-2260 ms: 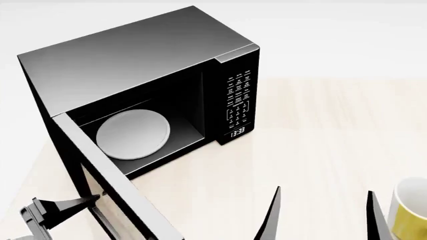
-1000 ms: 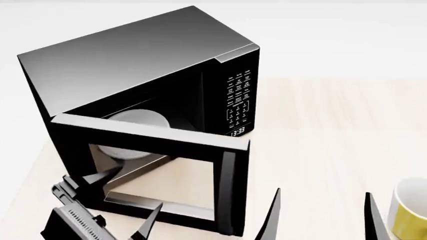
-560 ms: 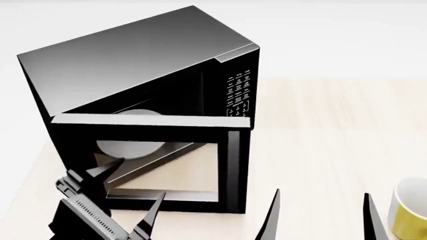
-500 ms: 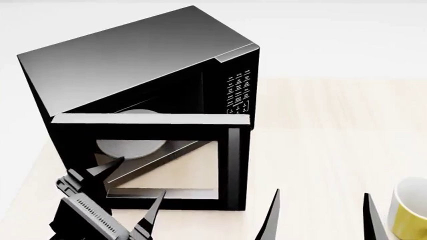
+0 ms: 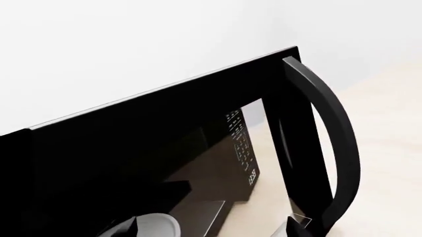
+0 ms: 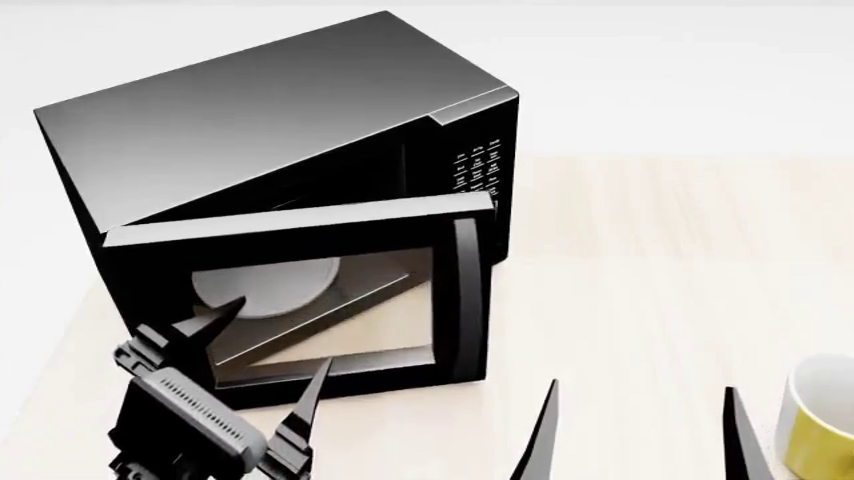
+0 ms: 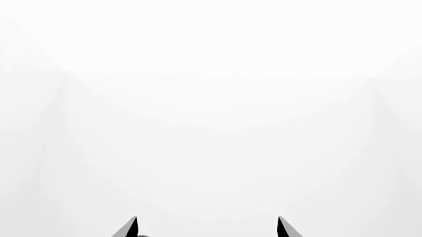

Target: Close the microwave.

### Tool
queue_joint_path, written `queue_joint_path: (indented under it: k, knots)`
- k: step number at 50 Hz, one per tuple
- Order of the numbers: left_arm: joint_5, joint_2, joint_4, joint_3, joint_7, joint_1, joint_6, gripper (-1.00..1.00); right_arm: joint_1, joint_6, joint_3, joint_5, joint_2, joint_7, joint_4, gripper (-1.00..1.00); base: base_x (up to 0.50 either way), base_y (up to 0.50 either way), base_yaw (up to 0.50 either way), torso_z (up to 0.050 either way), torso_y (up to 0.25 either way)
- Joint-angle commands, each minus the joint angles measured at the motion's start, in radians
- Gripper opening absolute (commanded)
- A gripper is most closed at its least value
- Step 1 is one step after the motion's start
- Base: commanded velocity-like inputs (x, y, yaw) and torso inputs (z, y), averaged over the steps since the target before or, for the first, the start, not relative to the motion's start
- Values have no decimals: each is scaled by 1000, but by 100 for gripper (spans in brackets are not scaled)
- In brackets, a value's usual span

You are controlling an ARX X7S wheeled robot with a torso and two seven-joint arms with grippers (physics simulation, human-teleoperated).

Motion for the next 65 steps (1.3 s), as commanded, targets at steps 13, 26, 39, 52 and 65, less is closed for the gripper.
queue_joint_path:
  k: [13, 26, 39, 52, 65]
  knots:
    - [-17, 33, -77, -63, -72, -75, 49, 100, 1, -3, -1, -9, -1, -7, 13, 100, 0, 0, 0, 0, 1]
    - [-9, 67, -215, -68, -104, -142, 109, 100, 1, 1, -7, -7, 3, -5, 10, 100, 0, 0, 0, 1, 2]
    - [-5, 89, -331, -67, -125, -191, 171, 100, 5, 1, -10, -1, 7, -1, 17, 100, 0, 0, 0, 0, 2]
    - [-1, 94, -373, -73, -178, -212, 199, 100, 5, 2, -15, -1, 10, 2, 18, 100, 0, 0, 0, 1, 2]
    - [-42, -84, 486, -20, -239, 267, -341, 100, 2, 1, -24, -5, 11, 5, 18, 100, 0, 0, 0, 0, 1]
